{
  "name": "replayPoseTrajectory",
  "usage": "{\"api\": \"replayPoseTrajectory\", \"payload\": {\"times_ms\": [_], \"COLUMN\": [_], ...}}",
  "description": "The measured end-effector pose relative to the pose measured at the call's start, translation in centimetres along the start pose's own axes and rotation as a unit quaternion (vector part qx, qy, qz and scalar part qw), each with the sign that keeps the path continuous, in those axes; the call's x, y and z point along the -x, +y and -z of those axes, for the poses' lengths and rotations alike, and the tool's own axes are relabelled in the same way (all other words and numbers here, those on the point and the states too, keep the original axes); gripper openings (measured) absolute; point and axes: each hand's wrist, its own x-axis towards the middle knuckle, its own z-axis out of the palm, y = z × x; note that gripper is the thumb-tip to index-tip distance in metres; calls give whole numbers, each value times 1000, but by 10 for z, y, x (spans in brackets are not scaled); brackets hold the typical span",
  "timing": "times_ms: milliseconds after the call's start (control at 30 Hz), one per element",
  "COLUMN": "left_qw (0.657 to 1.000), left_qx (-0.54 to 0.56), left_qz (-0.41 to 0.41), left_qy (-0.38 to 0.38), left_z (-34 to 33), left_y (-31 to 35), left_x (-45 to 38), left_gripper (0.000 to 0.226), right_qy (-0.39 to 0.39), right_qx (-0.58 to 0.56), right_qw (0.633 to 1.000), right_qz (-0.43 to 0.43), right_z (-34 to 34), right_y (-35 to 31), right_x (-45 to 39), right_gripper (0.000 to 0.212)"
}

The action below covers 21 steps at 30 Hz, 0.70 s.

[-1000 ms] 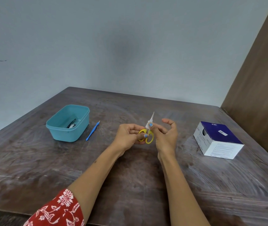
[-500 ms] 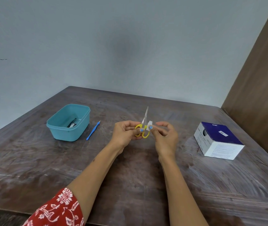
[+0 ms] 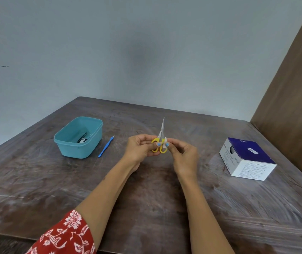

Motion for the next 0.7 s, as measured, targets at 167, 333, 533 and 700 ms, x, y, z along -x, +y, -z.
{"api": "replayPoseTrajectory", "payload": {"times_ms": [167,333,533,700], "left_qw": [999,999,995,990], "left_qx": [25,46,93,136], "left_qz": [-5,8,5,31], "left_qy": [24,7,30,36], "left_z": [3,1,1,-2], "left_y": [1,1,2,0], "left_x": [-2,-1,-1,-1], "left_gripper": [12,10,11,10], "right_qy": [-16,2,-20,-10], "right_qx": [-20,-50,-95,-213], "right_qw": [999,998,991,962], "right_qz": [-40,-29,-94,-169], "right_z": [-3,-4,-9,-13], "right_y": [5,5,9,5], "right_x": [0,-2,1,1], "right_gripper": [16,15,15,20]}}
